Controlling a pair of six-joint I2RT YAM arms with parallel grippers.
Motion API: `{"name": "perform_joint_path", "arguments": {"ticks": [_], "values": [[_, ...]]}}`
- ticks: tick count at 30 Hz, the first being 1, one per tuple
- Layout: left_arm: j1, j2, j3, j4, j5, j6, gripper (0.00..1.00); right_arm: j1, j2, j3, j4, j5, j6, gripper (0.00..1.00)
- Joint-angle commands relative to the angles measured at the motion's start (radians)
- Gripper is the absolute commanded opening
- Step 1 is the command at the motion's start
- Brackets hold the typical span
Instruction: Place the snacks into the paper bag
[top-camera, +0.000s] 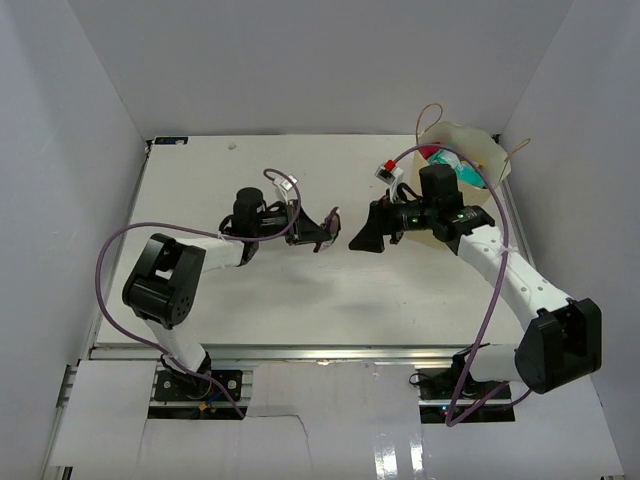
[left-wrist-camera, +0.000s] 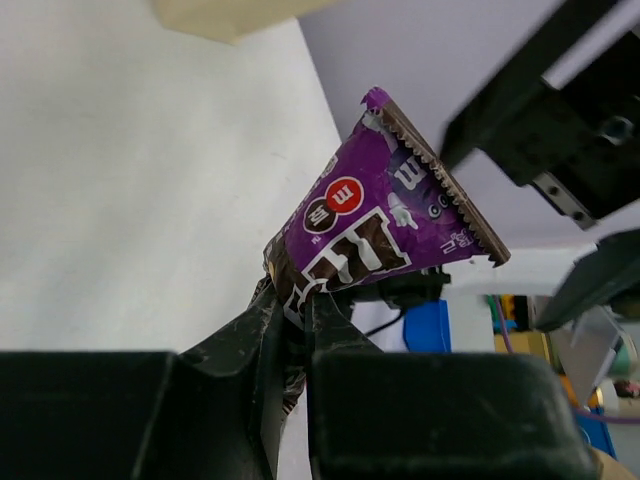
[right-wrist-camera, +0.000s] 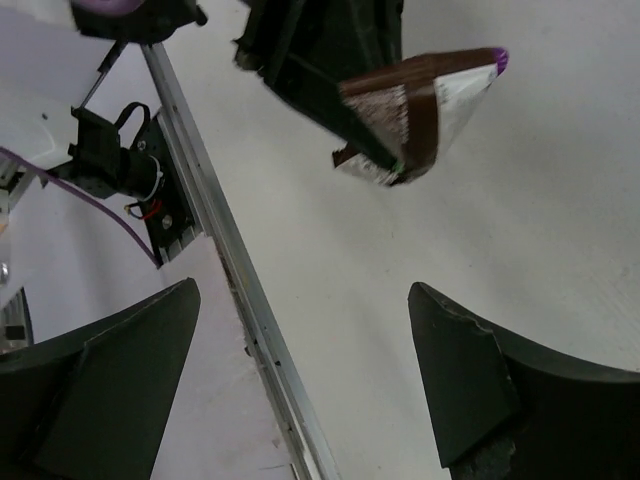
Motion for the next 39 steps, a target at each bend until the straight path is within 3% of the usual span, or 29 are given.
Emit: {"name": "perform_joint_path", "arguments": {"ticks": [1, 5, 8, 13, 14, 16, 17, 18, 20, 21, 23, 24, 29, 31, 32, 33, 36, 39], "values": [[-0.061, -0.078, -0.034, 0.218, 0.01, -0.143, 0.11, 0.033, 0.013, -0.021, 0.23, 0.103, 0.216, 0.9], [-0.114, -0.089, -0.07, 0.286, -0.041, -0.203, 0.11, 0.072, 0.052, -0.036, 0.261, 0.158, 0.245, 0.91], [-0.145, -0.092, -0.079, 0.3, -0.052, -0.214, 0.12, 0.078, 0.052, -0.059, 0.302, 0.163, 0.272, 0.98], [-0.171, -0.094, -0.076, 0.326, -0.064, -0.243, 0.15, 0.081, 0.059, -0.075, 0.339, 0.137, 0.281, 0.7], [-0.173, -0.095, -0.073, 0.33, -0.066, -0.248, 0.17, 0.079, 0.061, -0.075, 0.339, 0.132, 0.281, 0.59], [-0.174, -0.098, -0.068, 0.335, -0.063, -0.257, 0.24, 0.079, 0.059, -0.073, 0.339, 0.123, 0.275, 0.43], [-0.176, -0.098, -0.064, 0.335, -0.061, -0.261, 0.29, 0.079, 0.056, -0.07, 0.339, 0.125, 0.264, 0.3], [-0.176, -0.1, -0.062, 0.335, -0.055, -0.262, 0.44, 0.079, 0.055, -0.065, 0.339, 0.113, 0.246, 0.27], [-0.174, -0.115, -0.065, 0.337, -0.038, -0.254, 0.58, 0.076, 0.045, -0.044, 0.324, 0.094, 0.22, 0.18], [-0.174, -0.127, -0.07, 0.335, -0.037, -0.245, 0.73, 0.075, 0.039, -0.033, 0.312, 0.08, 0.169, 0.15], [-0.171, -0.172, -0.079, 0.324, -0.035, -0.193, 0.9, 0.064, 0.016, 0.022, 0.272, 0.073, 0.083, 0.1], [-0.168, -0.192, -0.085, 0.274, -0.037, -0.167, 0.98, 0.058, 0.009, 0.046, 0.217, 0.066, 0.028, 0.08], [-0.151, -0.351, -0.077, 0.004, -0.147, 0.101, 0.98, -0.075, -0.086, 0.178, 0.158, 0.085, -0.231, 0.08], [-0.151, -0.399, -0.05, -0.21, -0.24, 0.2, 0.98, -0.12, -0.12, 0.26, 0.137, 0.216, -0.28, 0.08], [-0.151, -0.419, -0.035, -0.282, -0.361, 0.293, 0.98, -0.128, -0.129, 0.286, 0.134, 0.296, -0.312, 0.08], [-0.151, -0.452, -0.018, -0.441, -0.436, 0.33, 0.98, -0.132, -0.135, 0.325, 0.134, 0.488, -0.325, 0.08], [-0.151, -0.469, 0.085, -0.75, -0.748, 0.422, 0.98, -0.171, -0.128, 0.361, 0.158, 0.798, -0.365, 0.08], [-0.151, -0.477, 0.136, -0.878, -0.921, 0.45, 0.98, -0.203, -0.094, 0.355, 0.186, 0.992, -0.398, 0.08]]}}
